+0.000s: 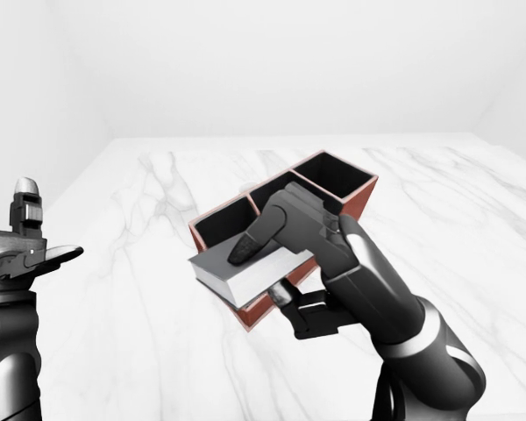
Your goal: Pick up the book and place it in the left compartment of the caddy.
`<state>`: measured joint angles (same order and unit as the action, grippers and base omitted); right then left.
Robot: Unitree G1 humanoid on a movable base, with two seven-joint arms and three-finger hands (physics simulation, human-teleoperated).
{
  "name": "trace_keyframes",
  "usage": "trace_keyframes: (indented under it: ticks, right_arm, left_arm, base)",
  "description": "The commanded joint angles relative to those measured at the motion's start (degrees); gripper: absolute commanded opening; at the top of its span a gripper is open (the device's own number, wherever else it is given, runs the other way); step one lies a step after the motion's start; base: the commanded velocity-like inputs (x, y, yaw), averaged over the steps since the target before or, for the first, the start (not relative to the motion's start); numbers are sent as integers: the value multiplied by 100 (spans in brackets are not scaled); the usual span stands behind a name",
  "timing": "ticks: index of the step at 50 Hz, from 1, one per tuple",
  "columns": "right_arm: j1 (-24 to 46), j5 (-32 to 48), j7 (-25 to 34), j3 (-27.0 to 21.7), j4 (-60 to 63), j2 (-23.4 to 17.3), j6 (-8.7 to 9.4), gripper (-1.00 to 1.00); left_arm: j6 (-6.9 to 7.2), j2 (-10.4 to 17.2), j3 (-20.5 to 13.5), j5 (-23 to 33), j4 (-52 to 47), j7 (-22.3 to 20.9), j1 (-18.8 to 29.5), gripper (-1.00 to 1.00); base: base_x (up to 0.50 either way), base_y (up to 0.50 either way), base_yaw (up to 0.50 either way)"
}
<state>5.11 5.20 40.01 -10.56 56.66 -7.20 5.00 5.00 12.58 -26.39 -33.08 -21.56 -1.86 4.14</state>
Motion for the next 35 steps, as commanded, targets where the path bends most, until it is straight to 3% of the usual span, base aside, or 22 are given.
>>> trace_keyframes:
  ticks: [1,13,35]
  right_arm:
    - [-126,-1115,-1,-129,-253,-217,0,-100]
    - [-186,-1464,-1,-114,-532,-397,0,-100]
    - [-245,-1044,-1,396,-1203,-477,0,-100]
  left_arm:
    - [0,8,-8,-5,14,-1,4,100]
    - [0,8,1,-2,20,-7,5,100]
    - [0,-12,25,14,5,-3,-10,100]
  base:
    - [0,0,0]
    - [0,0,0]
    - [0,0,0]
